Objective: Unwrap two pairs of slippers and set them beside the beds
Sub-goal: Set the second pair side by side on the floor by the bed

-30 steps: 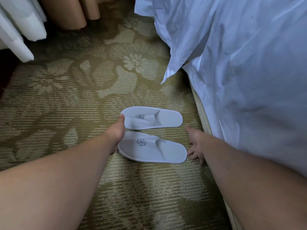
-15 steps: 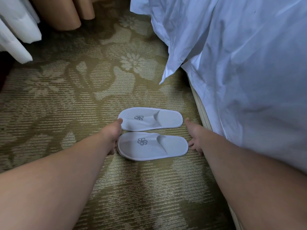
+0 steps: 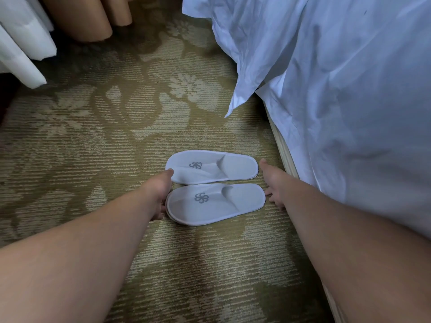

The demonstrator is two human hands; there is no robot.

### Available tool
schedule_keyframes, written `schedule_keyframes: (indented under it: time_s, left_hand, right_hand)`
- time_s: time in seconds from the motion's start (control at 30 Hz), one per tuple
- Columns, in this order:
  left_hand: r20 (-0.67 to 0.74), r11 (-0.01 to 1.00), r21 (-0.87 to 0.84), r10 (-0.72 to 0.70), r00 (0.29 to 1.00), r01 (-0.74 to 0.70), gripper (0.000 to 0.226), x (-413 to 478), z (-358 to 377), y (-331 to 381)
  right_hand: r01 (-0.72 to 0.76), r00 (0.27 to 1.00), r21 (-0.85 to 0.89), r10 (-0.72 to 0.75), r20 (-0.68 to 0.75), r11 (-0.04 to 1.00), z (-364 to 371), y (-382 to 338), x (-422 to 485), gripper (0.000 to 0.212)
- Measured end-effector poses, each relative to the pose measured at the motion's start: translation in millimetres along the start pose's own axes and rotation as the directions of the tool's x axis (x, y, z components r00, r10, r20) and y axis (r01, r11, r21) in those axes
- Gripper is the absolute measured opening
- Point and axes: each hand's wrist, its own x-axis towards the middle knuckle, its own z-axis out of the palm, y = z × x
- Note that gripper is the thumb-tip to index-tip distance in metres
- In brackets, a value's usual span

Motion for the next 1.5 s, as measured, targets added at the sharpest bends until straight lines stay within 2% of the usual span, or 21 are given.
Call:
schedule_keyframes:
  time_s: [0.4, 0.6, 0.73, 0.83, 1.03, 1.23, 1.37, 1.5]
  left_hand:
    - [0.024, 0.998, 0.052, -0.043, 0.999, 0.042, 0.047, 1, -1, 1]
    - [0.027, 0.998, 0.063, -0.016, 0.999, 0.015, 0.064, -2, 0, 4]
    - [0.016, 0.996, 0.091, -0.005, 1.0, 0.004, 0.062, -9, 4, 10]
    - [0.0, 0.999, 0.048, 0.021, 1.0, -0.021, 0.057, -10, 7, 13]
    - [-0.037, 0.997, 0.062, -0.052, 0.998, 0.054, 0.041, -14, 7, 12]
    - [-0.102, 0.994, 0.042, -0.092, 0.991, 0.096, 0.056, -11, 10, 18]
    - [-0.058, 0.991, 0.013, -0.133, 0.989, 0.134, 0.089, -9, 9, 21]
    - [-0.063, 0.988, 0.031, -0.151, 0.987, 0.153, 0.095, -1, 8, 19]
  right_hand:
    - [0.052, 0.998, -0.017, -0.052, 0.019, 0.998, 1, -6, 7, 0.066]
    - [0.028, 0.999, -0.054, -0.027, 0.029, 0.998, 0, -9, 9, 0.071]
    - [0.032, 0.999, -0.133, -0.03, 0.02, 0.991, -1, -11, 18, 0.075]
    - [0.04, 0.999, -0.126, -0.036, 0.037, 0.991, -2, -12, 22, 0.075]
    - [0.027, 0.999, -0.118, -0.023, 0.036, 0.993, -2, -14, 23, 0.081]
    - [0.033, 0.999, -0.119, -0.029, 0.031, 0.992, -5, -17, 26, 0.078]
    - [0.016, 0.999, -0.121, -0.011, 0.038, 0.992, -6, -17, 24, 0.079]
    - [0.013, 0.999, -0.108, -0.007, 0.051, 0.994, -6, -15, 25, 0.079]
